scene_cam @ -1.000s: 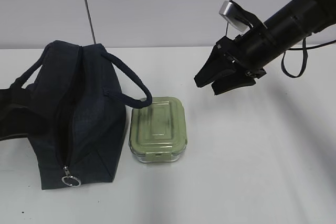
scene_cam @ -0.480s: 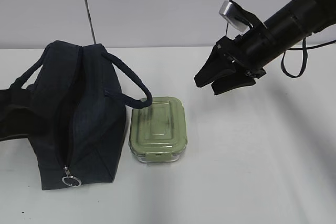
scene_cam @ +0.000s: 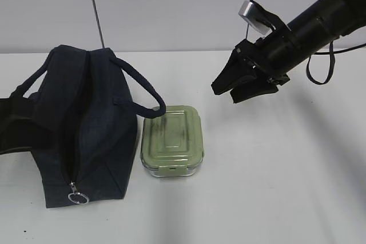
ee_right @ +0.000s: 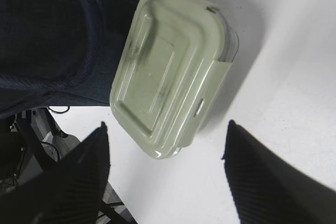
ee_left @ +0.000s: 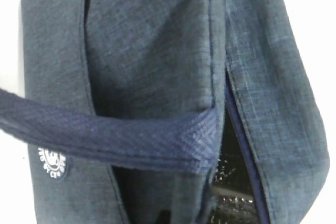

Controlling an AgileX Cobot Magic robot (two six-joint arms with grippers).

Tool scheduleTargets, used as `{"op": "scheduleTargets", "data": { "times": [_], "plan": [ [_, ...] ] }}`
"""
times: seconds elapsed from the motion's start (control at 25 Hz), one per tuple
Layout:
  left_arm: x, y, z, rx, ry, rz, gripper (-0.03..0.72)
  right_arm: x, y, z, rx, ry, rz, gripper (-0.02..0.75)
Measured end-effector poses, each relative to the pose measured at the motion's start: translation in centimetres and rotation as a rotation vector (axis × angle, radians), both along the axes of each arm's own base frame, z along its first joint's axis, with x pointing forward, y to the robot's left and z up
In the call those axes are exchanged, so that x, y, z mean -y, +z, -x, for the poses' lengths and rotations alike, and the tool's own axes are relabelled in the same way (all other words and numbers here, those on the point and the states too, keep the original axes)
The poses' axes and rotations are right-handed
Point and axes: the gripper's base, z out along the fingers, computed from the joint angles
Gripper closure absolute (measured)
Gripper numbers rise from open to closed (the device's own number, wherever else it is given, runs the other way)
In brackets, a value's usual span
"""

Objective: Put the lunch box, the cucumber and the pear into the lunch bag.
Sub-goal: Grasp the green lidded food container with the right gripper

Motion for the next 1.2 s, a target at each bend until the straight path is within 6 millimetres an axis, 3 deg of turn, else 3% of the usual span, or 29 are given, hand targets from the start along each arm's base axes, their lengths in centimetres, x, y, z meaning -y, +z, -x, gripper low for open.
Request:
{"op": "scheduleTargets", "data": {
  "times": [1.2],
  "plan": [
    [0.39, 0.16, 0.22, -0.030, -0.006, 0.058, 0.703, 0.00, 0.00, -0.02, 0.003, 0.000, 0.001, 0.209]
  ]
}}
